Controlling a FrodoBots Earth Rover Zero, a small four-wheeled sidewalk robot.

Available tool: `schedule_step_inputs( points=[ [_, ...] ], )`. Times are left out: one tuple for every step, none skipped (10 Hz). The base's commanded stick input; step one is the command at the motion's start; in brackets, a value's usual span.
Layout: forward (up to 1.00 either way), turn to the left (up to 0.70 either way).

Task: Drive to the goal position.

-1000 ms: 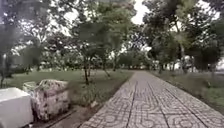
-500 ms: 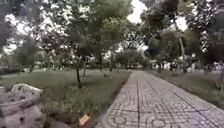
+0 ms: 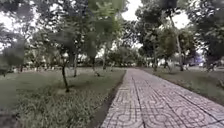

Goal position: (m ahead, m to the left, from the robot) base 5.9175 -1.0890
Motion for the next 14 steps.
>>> schedule_step_inputs(
  points=[
    [1.00,-0.04],
    [1.00,0.00],
    [1.00,-0.02],
    [1.00,-0.14],
    [1.00,-0.25],
    [1.00,-0.27],
    [1.00,-0.27],
    [1.00,-0.27],
    [1.00,-0.27],
    [1.00,-0.27],
    [1.00,0.00],
    [1.00,0.00],
    [1.00,0.00],
    [1.00,0.00]
  ],
)
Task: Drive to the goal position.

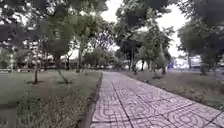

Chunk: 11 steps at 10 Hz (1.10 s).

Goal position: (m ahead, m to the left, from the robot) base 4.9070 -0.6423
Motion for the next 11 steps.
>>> schedule_step_inputs(
  points=[
    [1.00,0.00],
    [1.00,-0.07],
    [1.00,-0.27],
    [1.00,-0.27],
    [1.00,-0.27],
    [1.00,-0.27],
    [1.00,-0.15],
    [1.00,0.00],
    [1.00,0.00],
    [1.00,0.00],
    [1.00,0.00]
  ],
)
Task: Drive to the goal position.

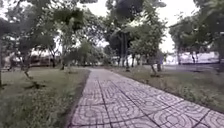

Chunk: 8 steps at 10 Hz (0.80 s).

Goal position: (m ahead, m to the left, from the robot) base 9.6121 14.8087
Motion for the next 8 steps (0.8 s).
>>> schedule_step_inputs(
  points=[
    [1.00,0.00],
    [1.00,0.00],
    [1.00,0.00],
    [1.00,0.00],
    [1.00,0.00],
    [1.00,0.00],
    [1.00,0.00],
    [1.00,0.00]
  ],
)
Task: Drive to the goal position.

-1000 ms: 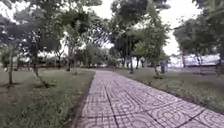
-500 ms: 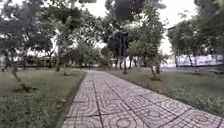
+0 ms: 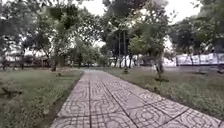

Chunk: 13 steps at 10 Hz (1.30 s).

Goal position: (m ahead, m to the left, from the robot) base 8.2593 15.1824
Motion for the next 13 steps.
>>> schedule_step_inputs(
  points=[
    [1.00,0.00],
    [1.00,0.00],
    [1.00,0.00],
    [1.00,0.00],
    [1.00,0.00],
    [1.00,0.00],
    [1.00,0.00],
    [1.00,0.00],
    [1.00,0.00],
    [1.00,0.00],
    [1.00,-0.26],
    [1.00,-0.27],
    [1.00,-0.27]
  ],
)
